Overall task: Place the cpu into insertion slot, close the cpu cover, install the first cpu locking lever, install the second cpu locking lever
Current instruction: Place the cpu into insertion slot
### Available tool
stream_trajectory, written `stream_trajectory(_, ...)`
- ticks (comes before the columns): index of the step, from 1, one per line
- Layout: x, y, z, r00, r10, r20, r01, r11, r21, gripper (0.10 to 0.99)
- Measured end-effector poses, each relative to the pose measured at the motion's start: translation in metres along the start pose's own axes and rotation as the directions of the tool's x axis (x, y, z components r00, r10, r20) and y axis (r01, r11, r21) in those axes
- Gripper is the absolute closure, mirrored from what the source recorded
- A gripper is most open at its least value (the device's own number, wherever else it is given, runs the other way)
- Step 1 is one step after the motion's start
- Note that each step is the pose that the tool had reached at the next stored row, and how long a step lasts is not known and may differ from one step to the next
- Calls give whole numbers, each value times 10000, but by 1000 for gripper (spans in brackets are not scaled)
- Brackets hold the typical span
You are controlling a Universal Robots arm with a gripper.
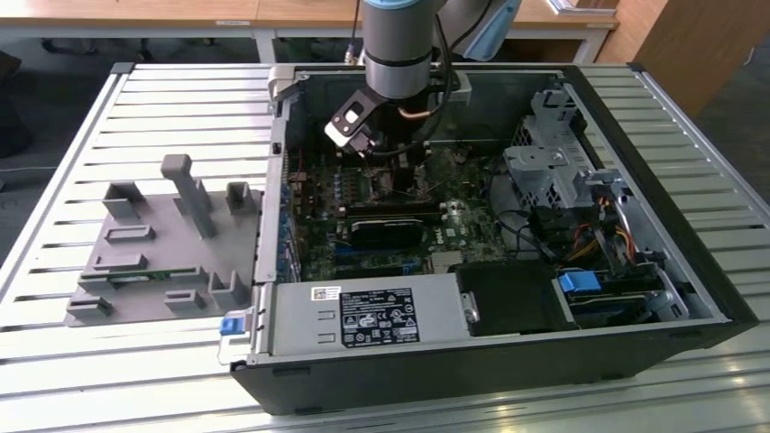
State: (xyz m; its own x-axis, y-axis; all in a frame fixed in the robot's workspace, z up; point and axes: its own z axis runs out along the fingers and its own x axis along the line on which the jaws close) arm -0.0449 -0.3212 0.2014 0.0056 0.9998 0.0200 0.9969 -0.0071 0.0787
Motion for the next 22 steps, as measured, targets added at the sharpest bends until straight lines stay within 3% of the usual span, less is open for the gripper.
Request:
stream_trajectory(2, 0, 1, -11, 10000, -1, 0, 1, 10000, 0, 471)
stream_trajectory(5, 0, 2, -25, 10000, 0, 0, 0, 10000, 0, 545)
stream_trajectory(7, 1, 3, -31, 10000, 0, -1, 0, 10000, -1, 671)
stream_trajectory(8, 1, 3, -33, 10000, 0, -1, 0, 10000, -1, 671)
stream_trajectory(10, 1, 3, -40, 10000, 0, 0, 0, 10000, 0, 784)
stream_trajectory(11, 1, 4, -41, 10000, 0, -1, 0, 10000, -1, 784)
stream_trajectory(13, 1, 4, -45, 10000, 0, -1, 0, 10000, -1, 902)
stream_trajectory(14, 1, 4, -45, 10000, 0, -2, 0, 10000, -2, 902)
stream_trajectory(15, 1, 4, -46, 10000, 0, -1, 0, 10000, 0, 961)
stream_trajectory(22, 1, 5, -55, 10000, -1, 4, 1, 10000, 0, 980)
